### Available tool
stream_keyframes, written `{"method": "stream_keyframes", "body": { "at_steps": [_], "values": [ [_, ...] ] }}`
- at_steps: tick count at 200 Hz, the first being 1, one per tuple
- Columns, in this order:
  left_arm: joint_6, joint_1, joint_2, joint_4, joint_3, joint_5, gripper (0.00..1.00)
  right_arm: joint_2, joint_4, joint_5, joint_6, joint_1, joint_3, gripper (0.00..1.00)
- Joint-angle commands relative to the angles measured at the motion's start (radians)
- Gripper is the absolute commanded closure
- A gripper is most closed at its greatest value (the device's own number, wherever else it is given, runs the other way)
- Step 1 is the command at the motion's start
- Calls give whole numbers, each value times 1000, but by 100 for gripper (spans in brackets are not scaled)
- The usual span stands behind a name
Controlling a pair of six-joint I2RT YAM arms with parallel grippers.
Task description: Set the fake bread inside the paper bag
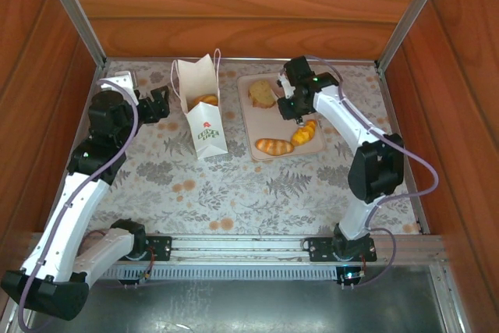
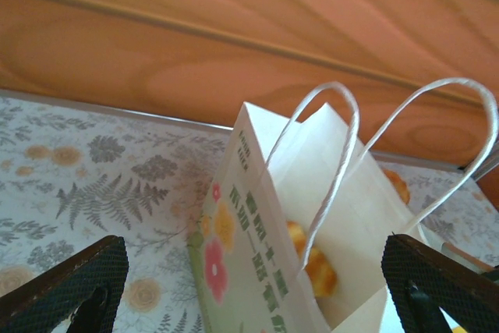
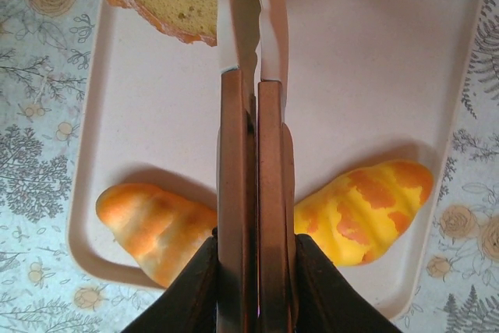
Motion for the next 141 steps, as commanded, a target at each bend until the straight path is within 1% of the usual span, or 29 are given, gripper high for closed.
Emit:
{"method": "stream_keyframes", "body": {
  "at_steps": [1, 42, 46, 66, 111, 141],
  "values": [
    [-26, 8, 7, -28, 42, 46, 11, -64, -3, 3, 36, 4, -23, 83],
    [-45, 8, 28, -36, 55, 109, 11, -110, -29, 0, 55, 4, -24, 84],
    [-47, 7, 31, -36, 54, 114, 11, -143, -32, -1, 58, 4, -23, 84],
    [-55, 7, 45, -39, 51, 129, 11, -183, -36, -24, 67, 4, -19, 84],
    [-81, 7, 100, -40, 48, 129, 11, -258, -34, -74, 80, 5, 4, 84],
    [-97, 7, 124, -41, 43, 76, 11, -301, -44, -103, 97, 13, 42, 85]
  ]
}}
